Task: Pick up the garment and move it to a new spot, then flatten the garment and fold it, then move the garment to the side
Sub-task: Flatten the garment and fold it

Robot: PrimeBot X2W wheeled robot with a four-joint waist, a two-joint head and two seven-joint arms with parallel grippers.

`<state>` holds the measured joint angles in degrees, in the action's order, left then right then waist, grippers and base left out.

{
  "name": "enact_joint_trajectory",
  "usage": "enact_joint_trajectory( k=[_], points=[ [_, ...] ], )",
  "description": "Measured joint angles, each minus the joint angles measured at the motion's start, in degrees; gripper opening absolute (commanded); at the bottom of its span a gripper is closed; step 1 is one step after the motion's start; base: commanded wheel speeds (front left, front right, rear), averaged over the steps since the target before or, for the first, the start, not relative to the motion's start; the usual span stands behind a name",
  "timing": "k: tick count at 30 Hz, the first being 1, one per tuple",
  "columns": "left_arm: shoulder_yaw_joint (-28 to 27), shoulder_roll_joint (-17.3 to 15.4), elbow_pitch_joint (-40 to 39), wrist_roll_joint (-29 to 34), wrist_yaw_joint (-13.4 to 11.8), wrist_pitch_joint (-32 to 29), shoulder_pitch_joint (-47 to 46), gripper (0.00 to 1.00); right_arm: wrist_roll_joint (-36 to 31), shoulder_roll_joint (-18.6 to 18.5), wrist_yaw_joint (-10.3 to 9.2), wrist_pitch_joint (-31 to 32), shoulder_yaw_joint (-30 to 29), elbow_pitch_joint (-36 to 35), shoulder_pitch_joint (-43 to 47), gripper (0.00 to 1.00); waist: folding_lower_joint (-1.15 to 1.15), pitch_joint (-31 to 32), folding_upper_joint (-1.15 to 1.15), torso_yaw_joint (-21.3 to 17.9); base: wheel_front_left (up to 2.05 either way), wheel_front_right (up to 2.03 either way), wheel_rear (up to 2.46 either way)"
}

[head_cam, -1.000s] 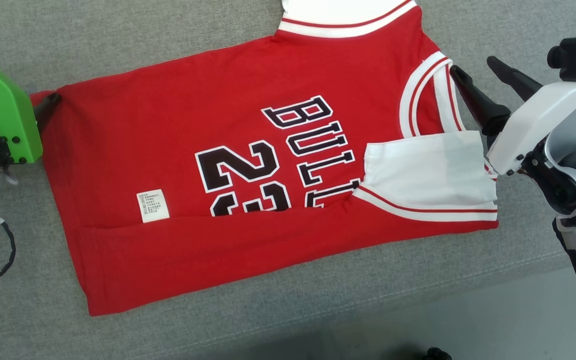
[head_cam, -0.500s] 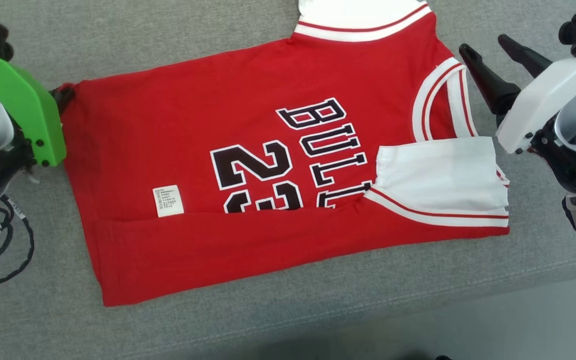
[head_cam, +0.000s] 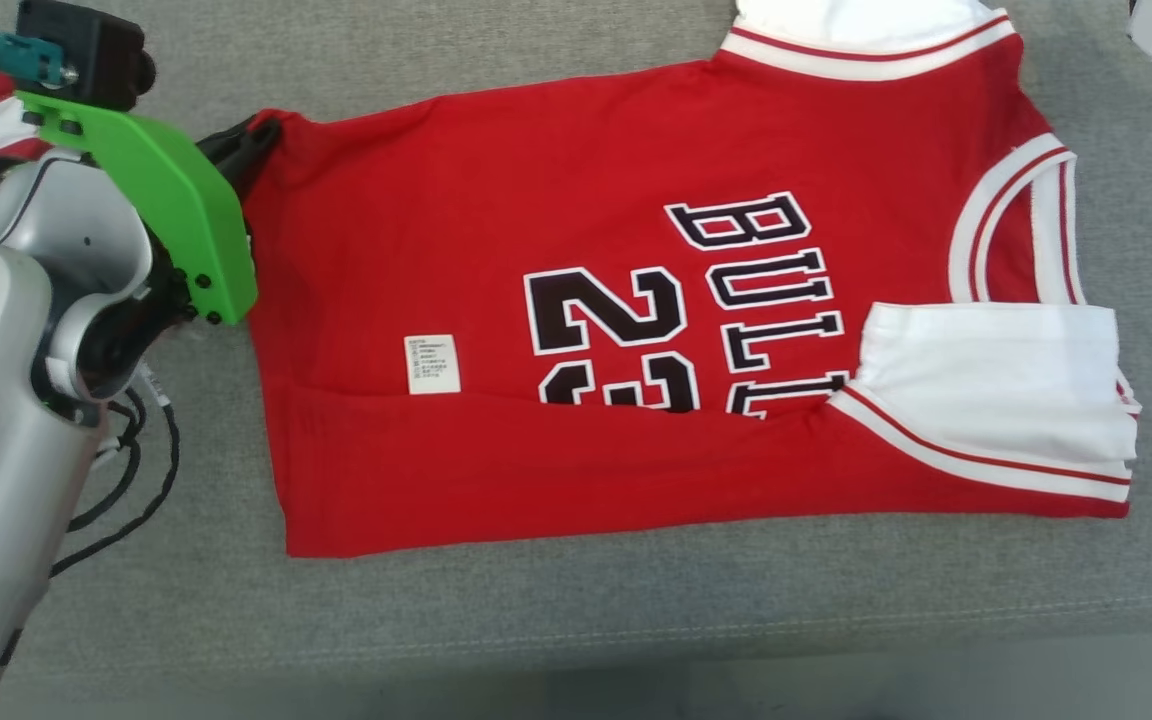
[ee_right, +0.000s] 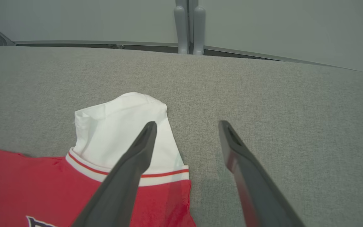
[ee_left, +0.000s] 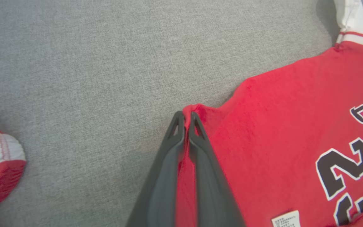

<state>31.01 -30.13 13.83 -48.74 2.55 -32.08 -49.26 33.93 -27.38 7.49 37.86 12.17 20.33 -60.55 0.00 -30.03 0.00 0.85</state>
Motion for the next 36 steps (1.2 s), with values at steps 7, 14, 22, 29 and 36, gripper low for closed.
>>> enact_joint_trajectory(
  k=[7,14,22,29,36],
  points=[
    [2.0,4.2,0.7,0.4,1.5,2.5,-1.2,0.0,-2.1,-1.9,0.0,4.8,2.8,7.9,-7.9,1.0,0.0,-2.1,0.0,5.0,0.0,0.0,0.0],
    [4.3,8.2,3.5,0.5,3.1,4.5,-3.4,0.0,-3.7,-2.4,0.0,6.9,4.6,14.0,-11.6,1.0,0.0,-4.2,0.0,10.0,0.0,0.0,0.0],
    [6.5,11.0,7.3,0.1,4.3,6.5,-5.3,0.0,-4.2,-3.0,0.0,7.5,6.6,17.8,-13.3,1.0,0.0,-5.6,0.0,14.1,0.0,0.0,0.0],
    [8.2,12.2,9.8,-0.6,4.6,8.0,-6.7,0.0,-4.4,-3.3,0.0,8.0,8.4,19.5,-14.3,0.45,0.0,-5.9,0.0,15.8,0.0,0.0,0.0],
    [9.3,12.5,11.8,-1.5,4.8,9.0,-8.0,0.0,-4.3,-3.8,0.0,6.1,9.2,20.6,-14.5,0.0,0.0,-5.5,0.0,15.8,0.0,0.0,0.0]
  ],
)
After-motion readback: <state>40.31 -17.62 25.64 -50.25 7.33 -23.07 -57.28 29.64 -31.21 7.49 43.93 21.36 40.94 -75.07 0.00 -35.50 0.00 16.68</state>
